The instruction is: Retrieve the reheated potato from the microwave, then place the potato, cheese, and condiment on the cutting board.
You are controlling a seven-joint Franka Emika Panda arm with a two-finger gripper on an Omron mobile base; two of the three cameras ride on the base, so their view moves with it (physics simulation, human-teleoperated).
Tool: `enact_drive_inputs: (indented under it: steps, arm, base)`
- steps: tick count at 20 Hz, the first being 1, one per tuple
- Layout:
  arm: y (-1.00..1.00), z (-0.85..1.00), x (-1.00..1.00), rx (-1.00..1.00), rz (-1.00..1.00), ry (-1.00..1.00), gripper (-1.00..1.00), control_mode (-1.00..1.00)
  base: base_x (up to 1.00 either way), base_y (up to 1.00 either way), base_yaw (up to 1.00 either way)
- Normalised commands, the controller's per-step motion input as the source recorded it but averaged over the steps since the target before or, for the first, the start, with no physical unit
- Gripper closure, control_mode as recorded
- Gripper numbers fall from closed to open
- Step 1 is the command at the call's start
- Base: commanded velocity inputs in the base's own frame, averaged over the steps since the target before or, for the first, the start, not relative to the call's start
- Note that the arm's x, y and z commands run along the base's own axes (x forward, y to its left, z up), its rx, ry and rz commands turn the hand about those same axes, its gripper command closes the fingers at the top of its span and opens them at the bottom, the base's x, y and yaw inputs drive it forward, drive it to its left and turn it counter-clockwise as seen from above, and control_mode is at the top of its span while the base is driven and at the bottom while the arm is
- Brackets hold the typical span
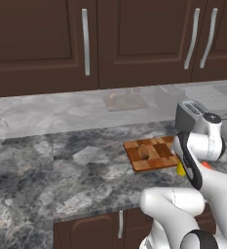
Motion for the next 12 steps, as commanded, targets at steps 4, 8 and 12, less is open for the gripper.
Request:
enact_drive_inputs:
  steps: [4, 8, 12]
  arm:
    - [-0.05, -0.13, 0.07, 0.0, 0.06, -0.04, -1.0, -1.0]
    - [0.0, -0.13, 0.08, 0.0, 0.06, -0.02, -1.0, -1.0]
    - [0.0, -0.1, 0.02, 0.0, 0.06, -0.01, -1.0, -1.0]
  base:
    - [0.0, 0.0, 0.0]
    - [0.0, 0.0, 0.0]
    - [0.0, 0.0, 0.0]
